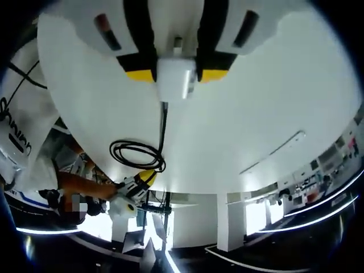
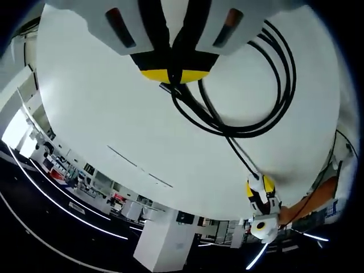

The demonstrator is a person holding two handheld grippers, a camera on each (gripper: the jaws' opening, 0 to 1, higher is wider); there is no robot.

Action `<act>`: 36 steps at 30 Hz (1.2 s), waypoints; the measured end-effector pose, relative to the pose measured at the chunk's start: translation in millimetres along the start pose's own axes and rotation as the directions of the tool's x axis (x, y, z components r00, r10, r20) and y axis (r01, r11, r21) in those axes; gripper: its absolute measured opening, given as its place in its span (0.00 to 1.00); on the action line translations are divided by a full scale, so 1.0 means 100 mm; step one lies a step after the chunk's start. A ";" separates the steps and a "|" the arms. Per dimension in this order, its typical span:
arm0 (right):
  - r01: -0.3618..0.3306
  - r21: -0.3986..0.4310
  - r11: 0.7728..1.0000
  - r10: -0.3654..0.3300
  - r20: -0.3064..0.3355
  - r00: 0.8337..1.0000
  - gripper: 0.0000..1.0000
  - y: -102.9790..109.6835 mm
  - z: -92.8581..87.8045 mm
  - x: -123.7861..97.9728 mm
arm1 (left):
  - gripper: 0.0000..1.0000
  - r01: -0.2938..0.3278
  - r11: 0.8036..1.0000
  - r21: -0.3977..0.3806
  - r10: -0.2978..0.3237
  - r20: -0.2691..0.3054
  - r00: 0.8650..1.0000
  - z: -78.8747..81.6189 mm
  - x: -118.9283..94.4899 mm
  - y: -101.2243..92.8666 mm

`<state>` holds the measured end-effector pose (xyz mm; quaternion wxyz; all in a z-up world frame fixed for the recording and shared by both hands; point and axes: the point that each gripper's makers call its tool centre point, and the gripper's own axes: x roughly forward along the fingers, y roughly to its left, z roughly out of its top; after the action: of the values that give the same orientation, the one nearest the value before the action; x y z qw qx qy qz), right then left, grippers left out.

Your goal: Plug the desk Type‑C cable into the charger adapter.

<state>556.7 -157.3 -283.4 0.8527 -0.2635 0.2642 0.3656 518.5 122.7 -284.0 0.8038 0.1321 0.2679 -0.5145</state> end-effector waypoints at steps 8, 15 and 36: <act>0.031 -0.009 0.999 -0.031 0.000 1.000 0.02 -0.13 0.06 0.09 | 0.26 -0.015 1.000 0.007 0.015 0.007 1.000 0.05 0.04 0.14; 0.056 -0.014 0.998 -0.056 0.001 0.998 0.02 -0.21 0.11 0.18 | 0.26 -0.032 0.999 0.000 0.032 0.025 0.999 0.10 0.07 0.27; 0.102 -0.036 0.994 -0.102 -0.014 0.995 0.02 -0.51 0.27 0.49 | 0.26 -0.050 0.999 0.002 0.050 0.028 0.998 0.21 0.20 0.67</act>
<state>631.2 -146.6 -282.8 0.8634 -0.2945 0.2508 0.3240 591.8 127.0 -281.8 0.8198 0.1324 0.2526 -0.4965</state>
